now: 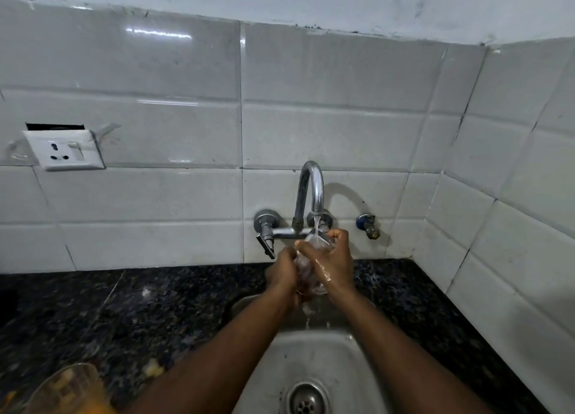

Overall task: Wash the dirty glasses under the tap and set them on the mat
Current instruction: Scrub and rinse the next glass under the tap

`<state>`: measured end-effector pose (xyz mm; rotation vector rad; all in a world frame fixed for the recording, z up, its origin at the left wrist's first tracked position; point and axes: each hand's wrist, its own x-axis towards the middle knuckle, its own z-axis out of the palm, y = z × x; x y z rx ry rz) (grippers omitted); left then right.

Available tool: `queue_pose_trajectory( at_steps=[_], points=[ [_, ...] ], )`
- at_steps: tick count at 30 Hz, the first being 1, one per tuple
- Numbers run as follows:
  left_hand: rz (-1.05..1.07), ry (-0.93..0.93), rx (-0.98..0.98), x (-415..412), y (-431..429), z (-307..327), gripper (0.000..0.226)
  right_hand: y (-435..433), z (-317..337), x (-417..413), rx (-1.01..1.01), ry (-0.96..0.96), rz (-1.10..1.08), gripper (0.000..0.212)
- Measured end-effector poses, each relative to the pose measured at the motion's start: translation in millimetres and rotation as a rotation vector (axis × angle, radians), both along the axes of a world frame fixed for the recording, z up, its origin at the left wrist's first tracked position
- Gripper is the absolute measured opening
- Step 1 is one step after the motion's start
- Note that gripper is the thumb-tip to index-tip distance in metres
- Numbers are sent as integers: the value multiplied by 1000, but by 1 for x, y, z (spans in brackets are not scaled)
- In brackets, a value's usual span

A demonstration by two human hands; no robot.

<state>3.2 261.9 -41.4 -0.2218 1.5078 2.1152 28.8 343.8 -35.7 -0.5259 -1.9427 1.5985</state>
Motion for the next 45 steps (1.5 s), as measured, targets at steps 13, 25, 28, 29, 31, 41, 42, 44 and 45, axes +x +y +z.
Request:
queue_pose_trajectory(
  at_steps=[13, 25, 28, 29, 31, 41, 42, 44, 45],
  points=[
    [143, 1326, -626, -28, -24, -1, 37, 9, -2, 0, -663, -97, 350, 42],
    [-277, 1213, -1329, -24, 4, 50, 29, 10, -42, 3, -48, -187, 184, 23],
    [-400, 1295, -1358, -20, 5, 50, 33, 19, -34, 10, 318, -241, 373, 36],
    [-403, 1327, -1323, -17, 6, 50, 37, 20, -34, 9, 384, -220, 402, 43],
    [-364, 1407, -1217, -12, 11, 46, 43, 16, -35, 7, 345, -127, 332, 49],
    [-13, 725, -851, -47, -26, 2, 22, 24, -34, 14, 551, 24, 200, 65],
    [-23, 651, -832, -50, -28, -1, 22, 21, -31, 14, 518, 28, 169, 55],
    [-47, 493, -690, -47, -26, -5, 29, 17, -24, 13, 494, 52, 98, 50],
    [-73, 411, -595, -43, -24, -8, 34, 15, -21, 11, 510, 63, 110, 50]
  ],
)
